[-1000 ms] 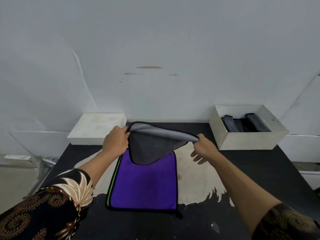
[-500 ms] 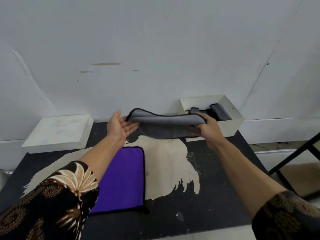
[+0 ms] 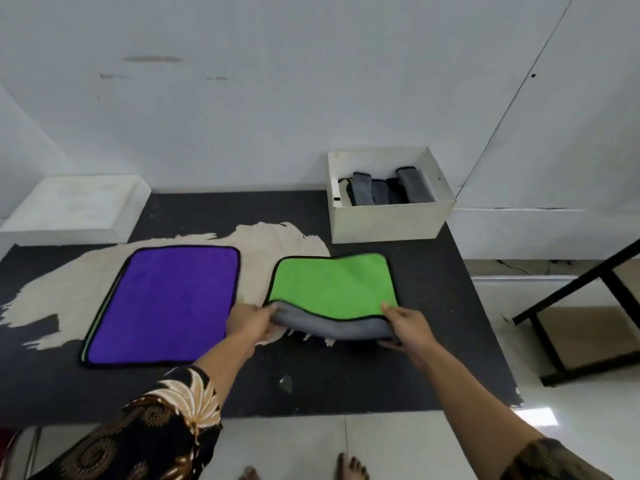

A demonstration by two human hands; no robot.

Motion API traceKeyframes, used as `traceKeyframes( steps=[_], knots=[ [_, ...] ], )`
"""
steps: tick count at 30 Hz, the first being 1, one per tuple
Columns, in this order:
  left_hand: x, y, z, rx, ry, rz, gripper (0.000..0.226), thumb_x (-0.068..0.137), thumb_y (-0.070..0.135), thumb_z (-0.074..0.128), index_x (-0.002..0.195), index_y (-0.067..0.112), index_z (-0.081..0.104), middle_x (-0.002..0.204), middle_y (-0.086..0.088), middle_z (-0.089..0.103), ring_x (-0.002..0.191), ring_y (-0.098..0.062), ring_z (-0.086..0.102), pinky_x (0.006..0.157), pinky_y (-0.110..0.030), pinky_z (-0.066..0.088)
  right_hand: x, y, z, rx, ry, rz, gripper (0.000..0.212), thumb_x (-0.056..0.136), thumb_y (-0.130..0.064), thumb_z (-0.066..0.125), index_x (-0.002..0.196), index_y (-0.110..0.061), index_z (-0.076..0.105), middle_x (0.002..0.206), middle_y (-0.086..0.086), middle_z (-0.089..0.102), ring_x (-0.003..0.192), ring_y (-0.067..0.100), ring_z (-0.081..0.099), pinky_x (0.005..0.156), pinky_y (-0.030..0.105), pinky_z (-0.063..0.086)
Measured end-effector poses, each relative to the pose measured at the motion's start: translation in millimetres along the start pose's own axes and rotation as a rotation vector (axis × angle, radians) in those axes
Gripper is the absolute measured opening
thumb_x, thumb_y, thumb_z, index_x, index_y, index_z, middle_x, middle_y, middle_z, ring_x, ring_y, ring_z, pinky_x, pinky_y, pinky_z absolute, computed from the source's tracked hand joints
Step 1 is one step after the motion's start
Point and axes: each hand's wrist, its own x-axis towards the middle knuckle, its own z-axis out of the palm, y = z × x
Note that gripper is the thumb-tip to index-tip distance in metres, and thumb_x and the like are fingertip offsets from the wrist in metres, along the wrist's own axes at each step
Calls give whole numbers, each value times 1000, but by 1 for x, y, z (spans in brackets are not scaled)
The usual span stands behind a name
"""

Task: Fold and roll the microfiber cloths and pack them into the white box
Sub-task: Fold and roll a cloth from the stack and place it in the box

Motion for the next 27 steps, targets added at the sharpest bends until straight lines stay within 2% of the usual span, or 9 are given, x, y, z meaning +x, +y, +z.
traceKeyframes(
  steps=[2,5,8,12,16,19,22,25,27],
  knots=[
    [-3,-28,11,73,-5,-84,43,85,24,75,113,-5,62,83,-15,71,61,-23,72,53,-32,58,14,22,-2,-254,111,-20,20,89,-20,70,104,-7,72,113,14,70,98,28,66,76,37,58],
    [-16,-38,20,-12,45,-174,40,88,37,70,104,2,57,88,-15,67,73,-31,73,61,-38,61,16,28,-6,-480,119,-52,32,82,-11,69,114,-8,72,118,8,70,108,25,63,88,28,49],
    [-20,-24,21,9,150,-162,37,86,29,72,98,-4,58,81,-17,66,64,-33,70,64,-43,61,16,9,-10,-424,112,-57,30,79,-2,62,106,-9,73,108,8,70,101,24,63,82,26,47],
    [-22,21,11,-97,184,-91,26,82,13,65,103,-1,58,89,-18,67,62,-30,68,44,-30,54,17,-42,-15,-281,64,-144,39,76,3,59,111,-11,73,100,8,68,84,20,59,62,22,44],
    [-30,88,-3,-220,239,59,19,87,26,66,83,9,59,74,-9,64,45,-18,59,38,-24,45,9,-111,-22,-238,7,-285,50,75,4,59,120,-14,69,108,12,67,69,16,54,51,22,38],
    [-43,136,-10,-258,186,158,12,83,16,72,79,9,62,64,-6,62,30,-8,52,34,-17,40,-7,-162,-25,-185,-61,-350,60,76,8,56,131,-16,61,118,13,56,74,18,53,46,24,47],
    [-62,174,-17,-292,51,223,7,83,7,72,81,9,66,51,-3,65,34,-6,57,37,-16,46,-19,-198,-31,-167,-75,-448,70,71,9,55,136,-18,56,129,10,48,95,23,56,65,39,61],
    [-78,193,-21,-391,-44,284,11,87,0,64,78,7,62,54,-3,64,38,-5,59,41,-16,50,-32,-211,-41,-144,-98,-550,81,63,3,55,141,-19,51,131,10,46,105,27,54,66,35,58],
    [-85,192,-23,-422,-41,356,17,87,-4,59,78,10,63,65,-4,61,39,-5,56,41,-16,46,-39,-208,-49,-144,-107,-630,84,64,4,58,145,-19,46,135,3,47,116,22,53,82,37,56]
  ],
)
